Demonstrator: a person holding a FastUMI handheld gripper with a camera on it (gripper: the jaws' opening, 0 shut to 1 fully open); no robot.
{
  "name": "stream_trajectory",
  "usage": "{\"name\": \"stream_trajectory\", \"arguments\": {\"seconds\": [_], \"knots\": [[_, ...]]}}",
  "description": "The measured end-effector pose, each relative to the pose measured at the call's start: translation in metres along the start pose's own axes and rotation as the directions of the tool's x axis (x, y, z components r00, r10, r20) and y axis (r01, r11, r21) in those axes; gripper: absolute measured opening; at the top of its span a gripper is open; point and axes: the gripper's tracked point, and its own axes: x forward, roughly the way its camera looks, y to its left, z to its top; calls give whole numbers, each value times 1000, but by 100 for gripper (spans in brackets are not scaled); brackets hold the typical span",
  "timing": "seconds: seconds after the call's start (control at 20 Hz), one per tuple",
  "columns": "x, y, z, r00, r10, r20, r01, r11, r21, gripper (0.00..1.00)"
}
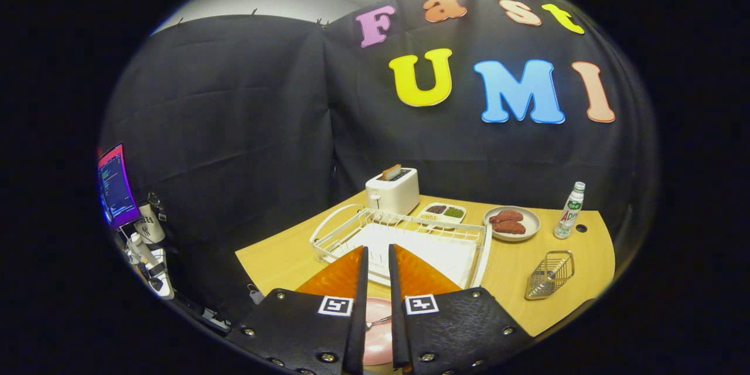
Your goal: Take the plate from the dish rack, then take the spoon from the basket and place it into the plate.
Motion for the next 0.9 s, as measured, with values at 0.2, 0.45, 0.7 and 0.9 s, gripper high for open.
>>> {"name": "stream_trajectory", "arguments": {"seconds": [0.2, 0.45, 0.7, 0.9], "knots": [[-23, -36, 34, 988, -100, 118, 101, 995, -8, 18], [-56, -103, 64, 936, -264, 234, 267, 963, 21, 18], [-89, -174, 75, 872, -400, 282, 403, 914, 51, 18], [-113, -222, 73, 820, -481, 309, 487, 871, 64, 18]]}}
